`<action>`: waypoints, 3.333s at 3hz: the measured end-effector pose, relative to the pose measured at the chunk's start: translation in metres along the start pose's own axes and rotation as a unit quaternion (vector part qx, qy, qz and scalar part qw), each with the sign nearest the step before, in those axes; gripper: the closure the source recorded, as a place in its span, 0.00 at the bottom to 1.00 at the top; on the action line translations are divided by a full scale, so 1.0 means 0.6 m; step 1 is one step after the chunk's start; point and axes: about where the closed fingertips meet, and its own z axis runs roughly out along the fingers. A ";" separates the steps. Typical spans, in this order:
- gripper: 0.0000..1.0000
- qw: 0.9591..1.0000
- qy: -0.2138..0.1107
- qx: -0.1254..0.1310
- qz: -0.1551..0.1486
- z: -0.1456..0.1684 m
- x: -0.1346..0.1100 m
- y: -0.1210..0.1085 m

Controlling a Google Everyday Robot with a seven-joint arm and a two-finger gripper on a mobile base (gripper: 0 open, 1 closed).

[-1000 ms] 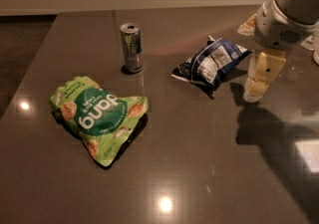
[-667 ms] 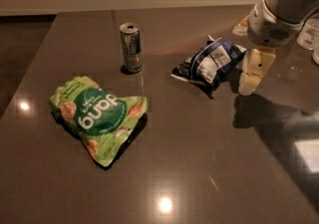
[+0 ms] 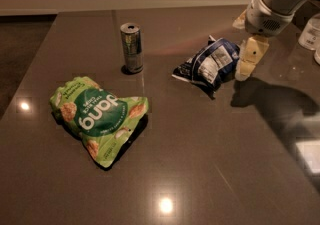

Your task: Move blue chip bag near green rice chip bag

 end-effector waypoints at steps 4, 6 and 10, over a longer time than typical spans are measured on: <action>0.62 0.999 -0.013 -0.037 0.009 0.048 -0.003 -0.025; 1.00 0.994 -0.081 -0.065 -0.017 0.012 -0.079 0.032; 0.82 0.957 -0.215 -0.194 -0.017 -0.029 -0.223 0.218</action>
Offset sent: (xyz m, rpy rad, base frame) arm 0.0263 -0.0015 -0.0198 0.0177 0.0807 0.0007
